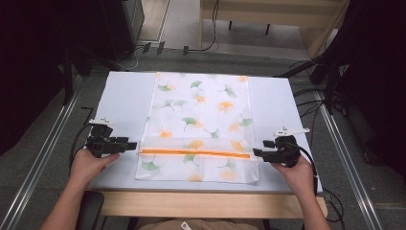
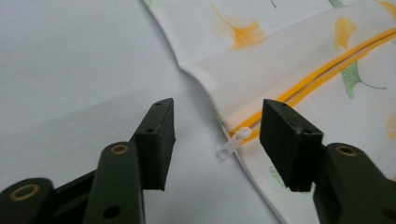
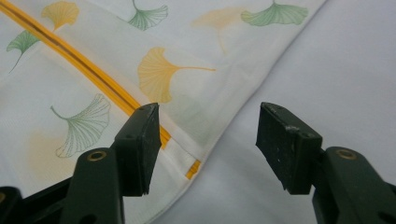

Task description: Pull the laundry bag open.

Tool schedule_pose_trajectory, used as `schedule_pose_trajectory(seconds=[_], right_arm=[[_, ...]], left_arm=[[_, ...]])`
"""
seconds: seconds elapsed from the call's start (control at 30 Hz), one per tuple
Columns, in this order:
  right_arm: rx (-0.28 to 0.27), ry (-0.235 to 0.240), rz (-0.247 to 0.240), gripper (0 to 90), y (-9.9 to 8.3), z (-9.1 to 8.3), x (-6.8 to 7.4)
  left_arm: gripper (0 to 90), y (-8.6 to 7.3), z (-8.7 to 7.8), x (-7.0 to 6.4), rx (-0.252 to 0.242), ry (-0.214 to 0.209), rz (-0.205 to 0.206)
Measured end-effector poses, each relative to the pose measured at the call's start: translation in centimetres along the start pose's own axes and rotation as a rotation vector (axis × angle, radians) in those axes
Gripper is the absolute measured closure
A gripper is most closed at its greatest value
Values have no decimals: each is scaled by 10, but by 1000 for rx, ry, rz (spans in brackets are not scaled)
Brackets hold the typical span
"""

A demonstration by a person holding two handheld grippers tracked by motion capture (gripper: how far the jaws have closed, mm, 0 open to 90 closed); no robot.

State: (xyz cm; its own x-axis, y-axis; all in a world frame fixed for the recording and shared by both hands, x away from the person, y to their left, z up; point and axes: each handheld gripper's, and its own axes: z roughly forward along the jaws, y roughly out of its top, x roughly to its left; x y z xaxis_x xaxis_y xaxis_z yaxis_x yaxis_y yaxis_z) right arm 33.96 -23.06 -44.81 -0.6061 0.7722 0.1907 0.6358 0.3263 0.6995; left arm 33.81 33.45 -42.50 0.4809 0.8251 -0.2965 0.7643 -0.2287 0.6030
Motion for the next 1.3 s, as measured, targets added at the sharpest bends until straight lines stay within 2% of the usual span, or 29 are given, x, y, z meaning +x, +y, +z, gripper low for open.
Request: schedule_pose_trajectory(seconds=[0.1,0.27,0.6,0.87,1.3], right_arm=[[-10,-15,12,390,-2,-4,-5],[-27,-42,24,375,-6,-8,-14],[-40,-86,55,347,-13,-13,-30],[-42,-132,55,340,-15,-10,-34],[-18,-122,48,340,-14,-4,-33]], left_arm=[[413,0,-1,3,-12,12,-2],[398,0,-1,6,-20,29,-4],[338,0,-1,18,-61,76,19],[331,0,1,24,-62,116,-15],[331,1,3,23,-47,116,-4]])
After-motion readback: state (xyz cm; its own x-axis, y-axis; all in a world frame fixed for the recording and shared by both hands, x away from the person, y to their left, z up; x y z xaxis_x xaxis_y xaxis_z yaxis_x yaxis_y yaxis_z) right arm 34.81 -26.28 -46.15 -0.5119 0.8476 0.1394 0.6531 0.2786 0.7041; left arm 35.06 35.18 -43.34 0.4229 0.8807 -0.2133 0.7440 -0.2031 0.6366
